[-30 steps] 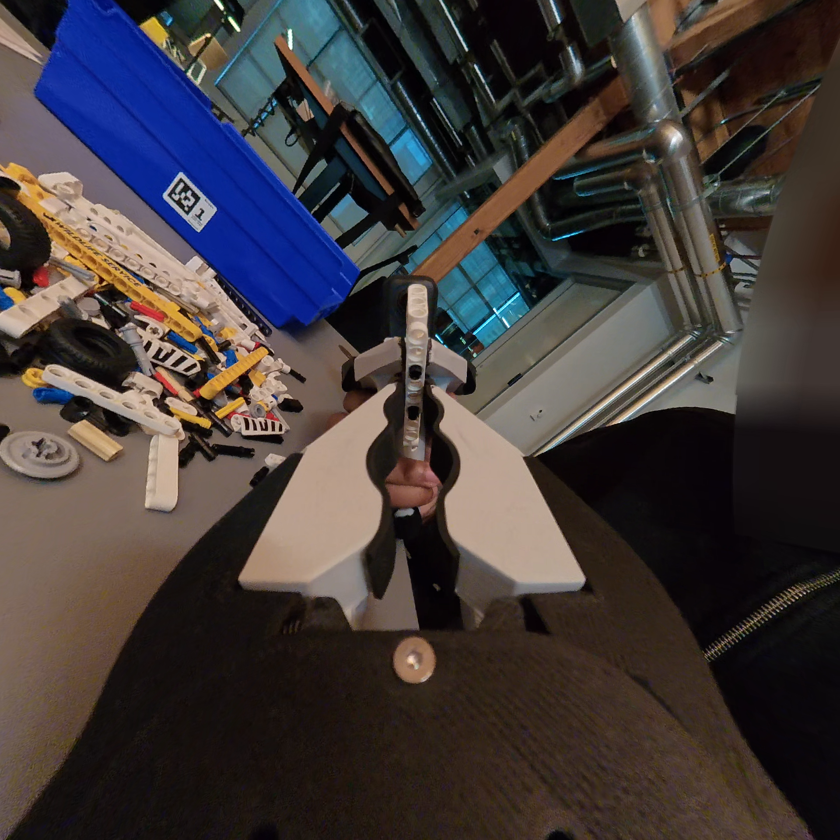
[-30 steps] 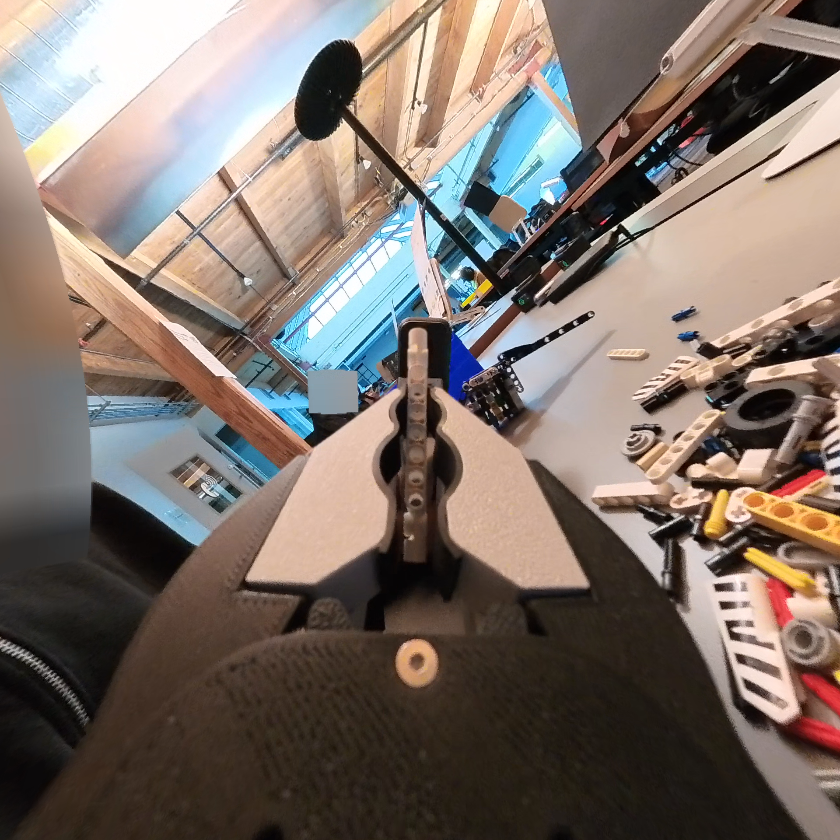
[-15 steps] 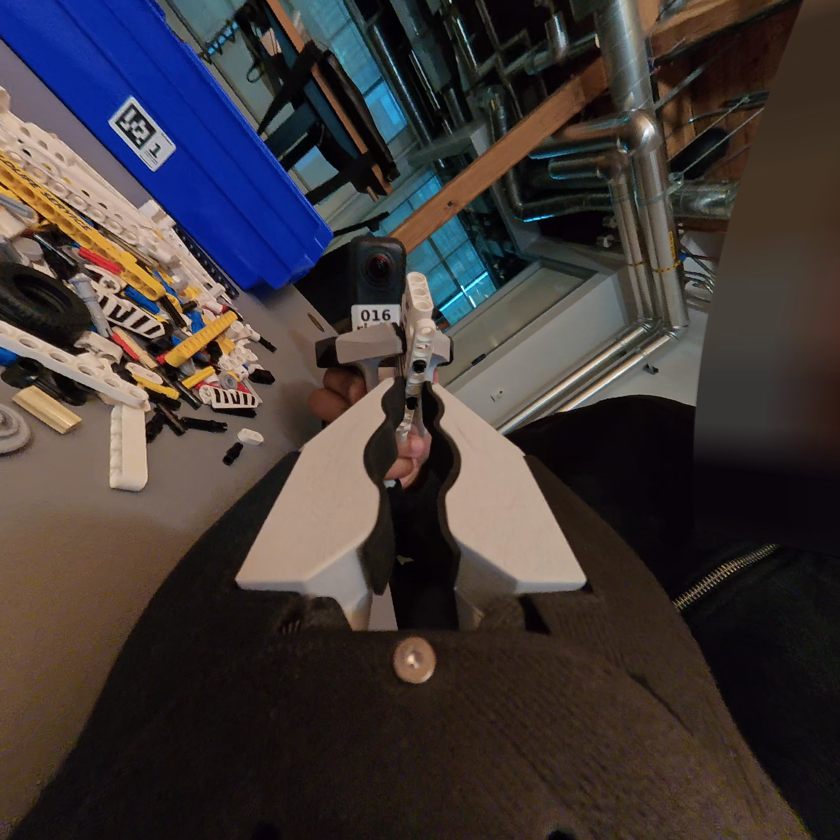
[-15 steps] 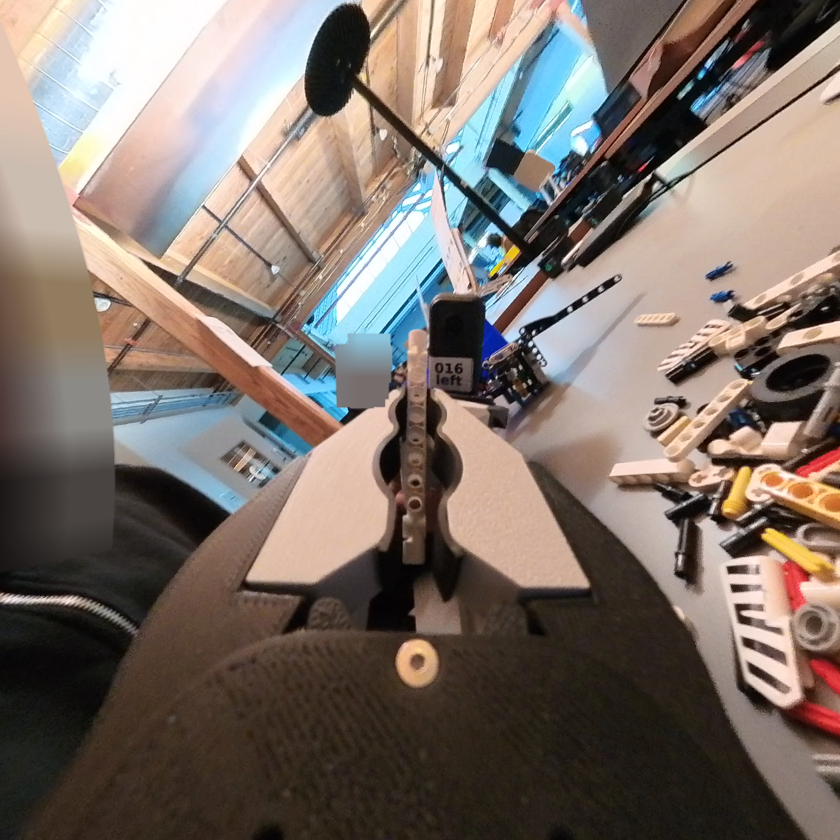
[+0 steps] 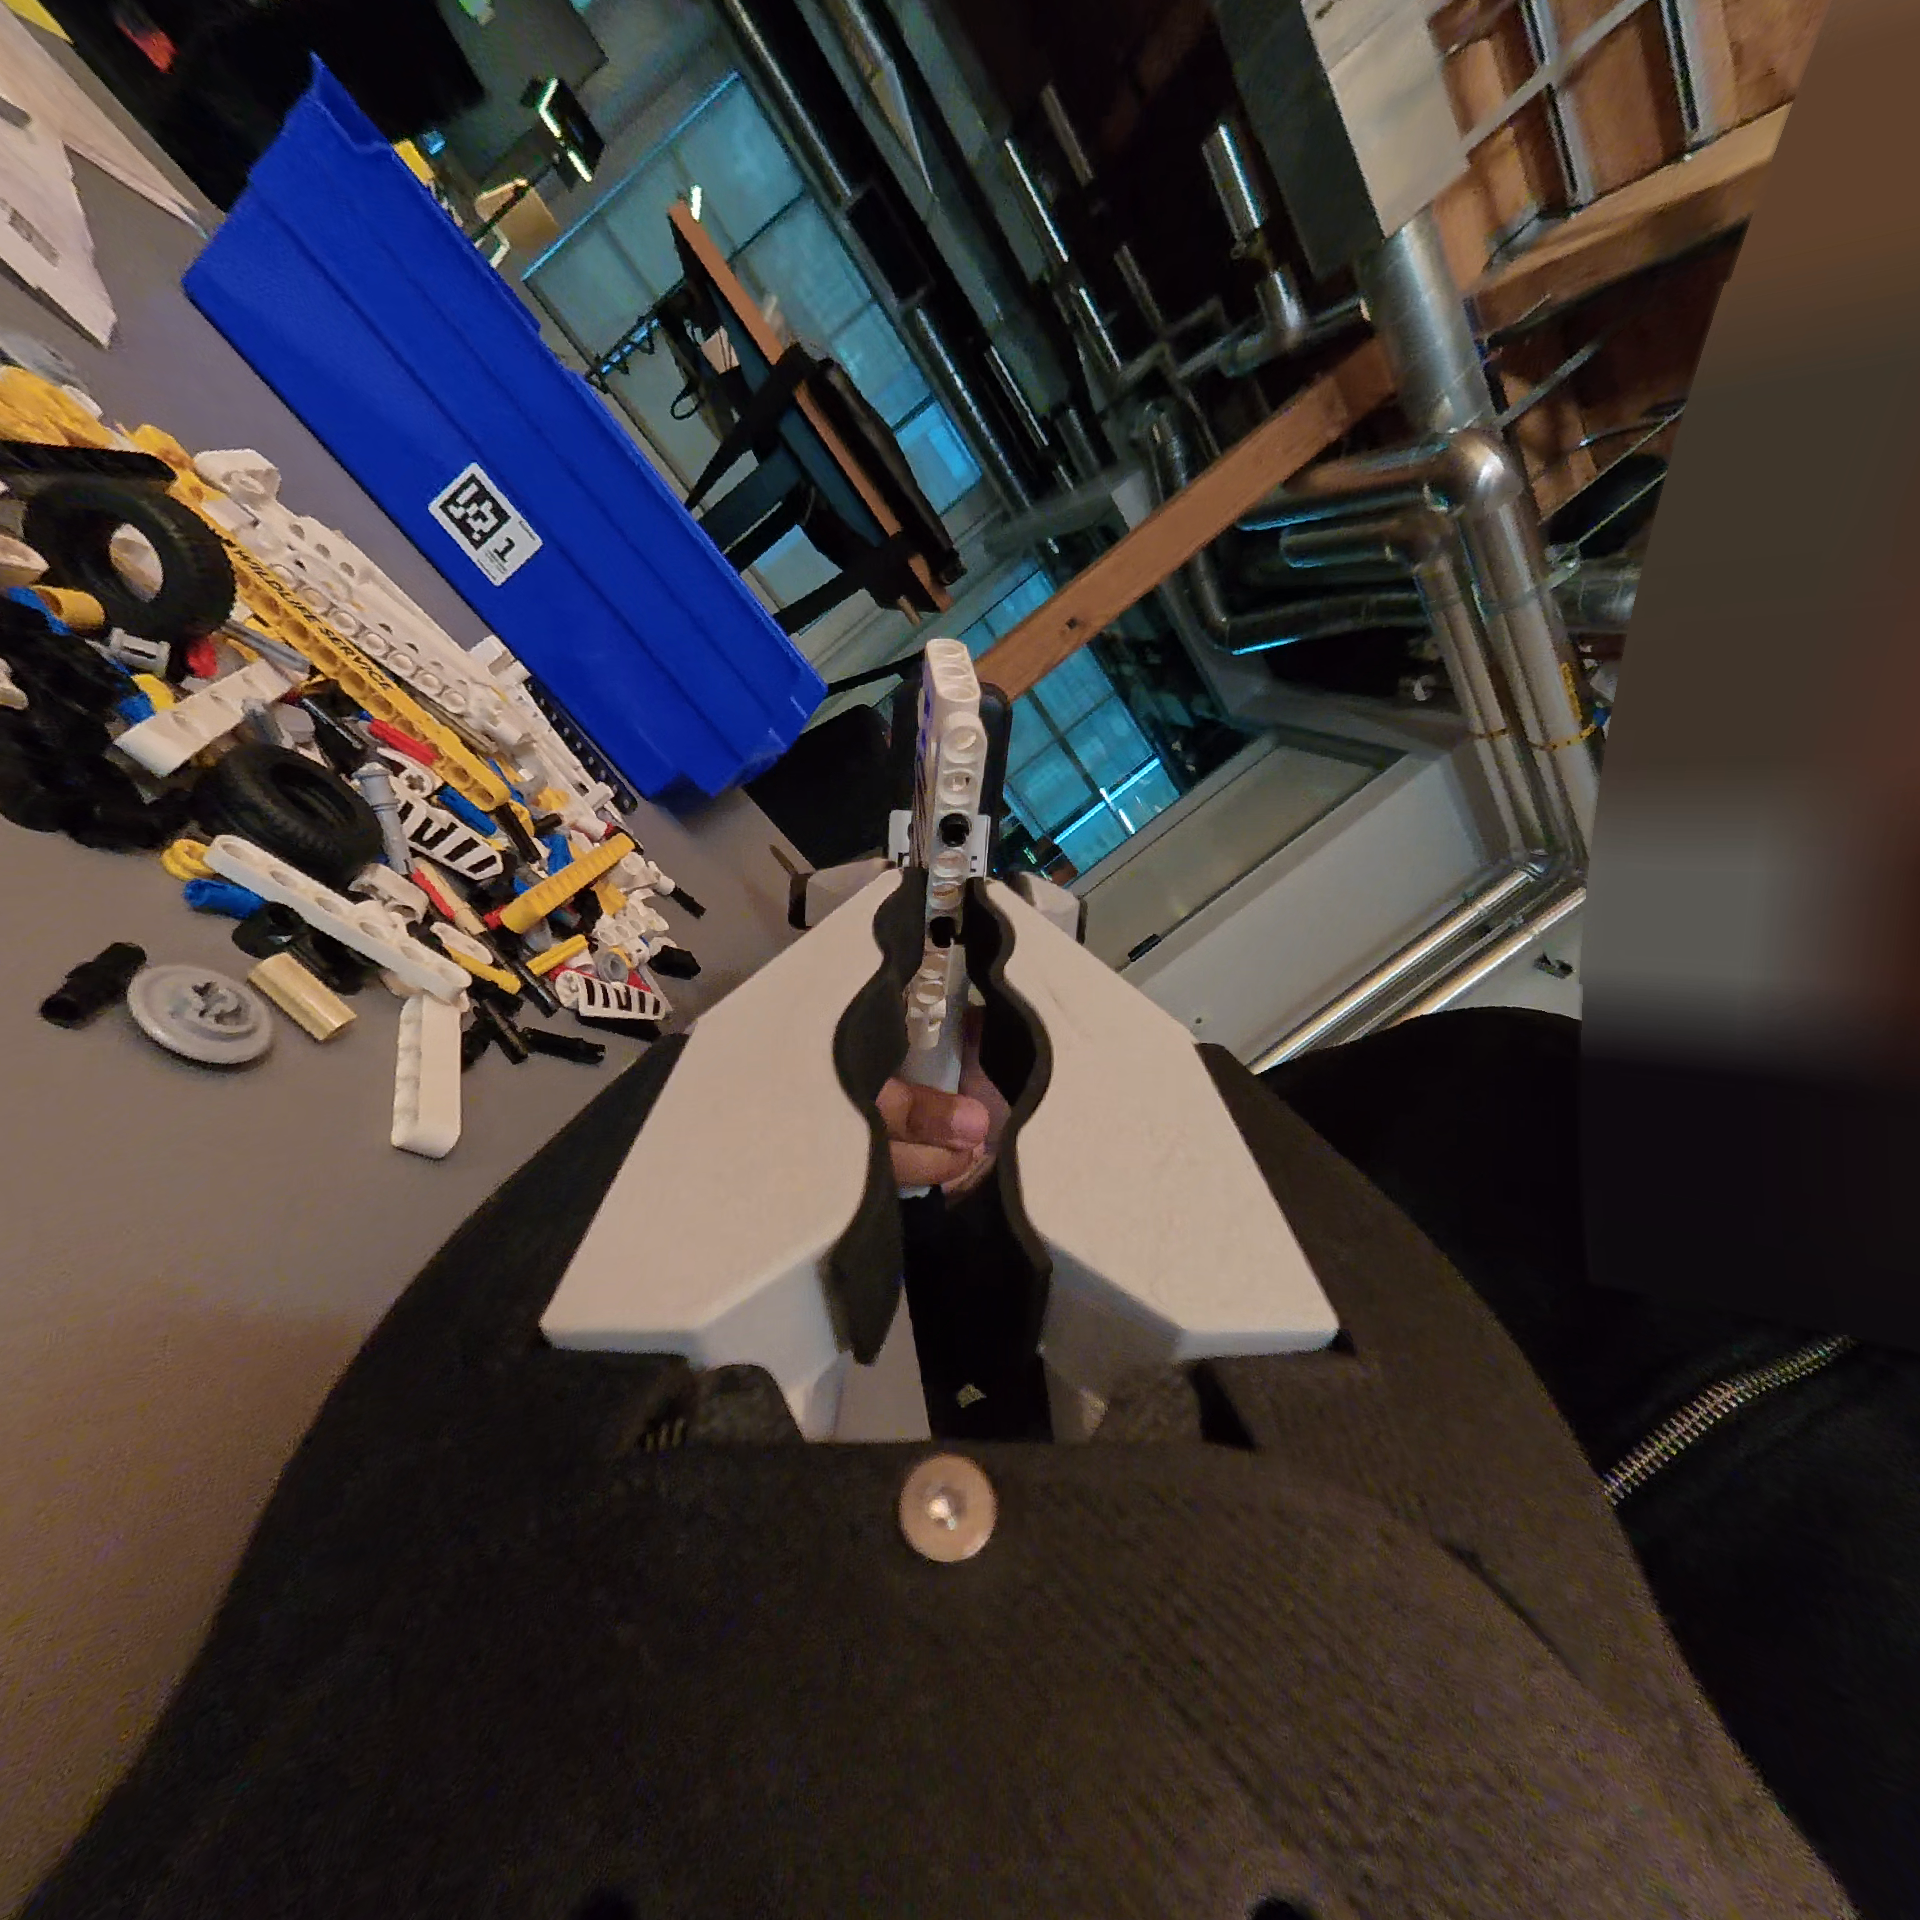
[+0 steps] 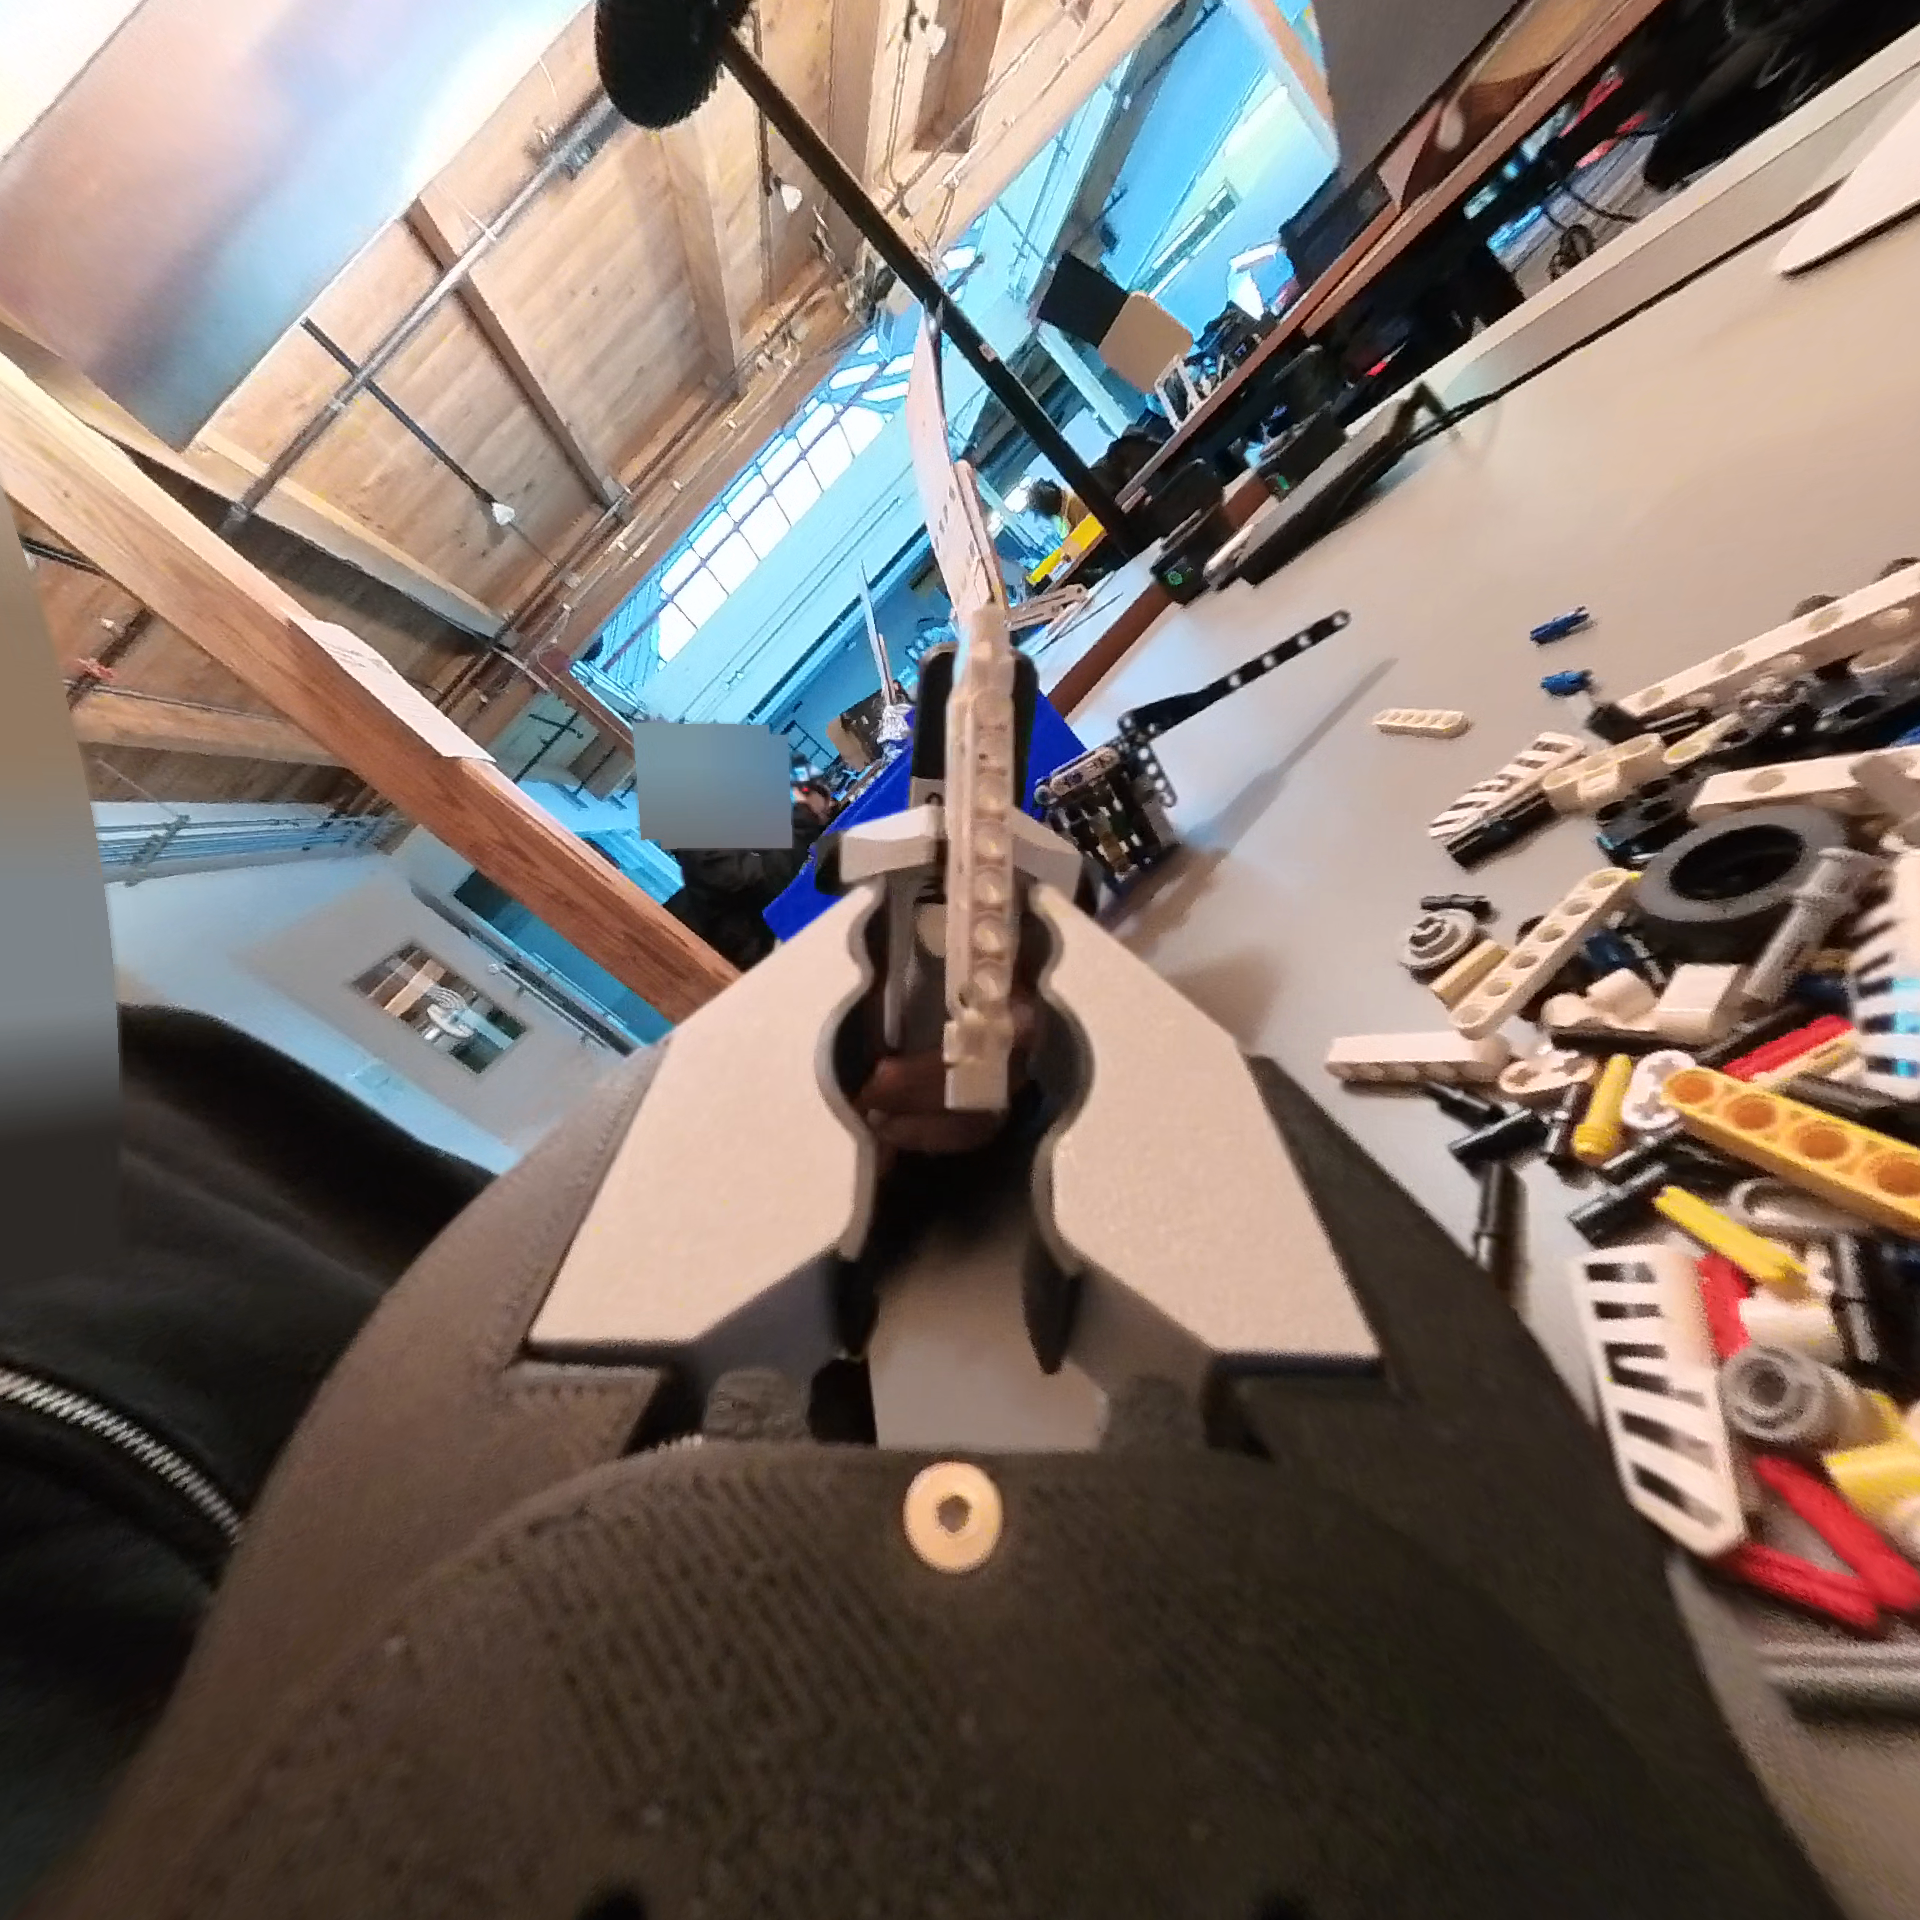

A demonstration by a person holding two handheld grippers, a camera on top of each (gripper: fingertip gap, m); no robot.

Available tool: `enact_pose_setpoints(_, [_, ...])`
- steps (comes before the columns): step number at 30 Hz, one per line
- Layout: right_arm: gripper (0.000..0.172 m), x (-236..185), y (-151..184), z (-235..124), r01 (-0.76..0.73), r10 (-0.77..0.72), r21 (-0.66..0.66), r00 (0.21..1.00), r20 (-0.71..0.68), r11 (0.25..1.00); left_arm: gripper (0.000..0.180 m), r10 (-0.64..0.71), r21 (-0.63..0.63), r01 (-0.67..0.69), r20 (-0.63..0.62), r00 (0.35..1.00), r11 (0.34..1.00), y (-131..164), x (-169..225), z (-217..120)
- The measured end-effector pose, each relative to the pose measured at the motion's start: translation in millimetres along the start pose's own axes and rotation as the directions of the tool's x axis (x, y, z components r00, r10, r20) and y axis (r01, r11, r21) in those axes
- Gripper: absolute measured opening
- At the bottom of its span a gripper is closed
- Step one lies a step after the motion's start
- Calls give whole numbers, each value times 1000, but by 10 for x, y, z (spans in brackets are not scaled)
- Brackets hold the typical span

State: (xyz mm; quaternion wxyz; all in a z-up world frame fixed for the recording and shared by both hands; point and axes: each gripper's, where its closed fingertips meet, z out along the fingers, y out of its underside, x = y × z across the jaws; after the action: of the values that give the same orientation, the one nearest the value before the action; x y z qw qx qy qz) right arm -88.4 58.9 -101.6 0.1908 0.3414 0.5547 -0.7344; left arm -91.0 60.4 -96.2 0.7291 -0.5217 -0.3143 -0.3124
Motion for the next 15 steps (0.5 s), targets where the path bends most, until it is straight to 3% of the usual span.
enact_pose_setpoints(1, [7,17,19,15,8,-8,-8,1000,-19,1000,5,0,0,0,-7,1000,1000,6,14,9])
enact_pose_setpoints(3, [4,6,20,14,8,-8,-7,1000,-10,1000,4,7,5,-7,-5,1000,1000,10,20,13])
enact_pose_setpoints(7, [4,19,-60,-34,-110,108,42,993,52,993,4,37,-4,-37,22,999,999,35,13,36])
enact_pose_setpoints(15, [3,2,-154,-75,-159,149,144,985,83,977,6,41,-2,-41,13,999,999,54,43,74])
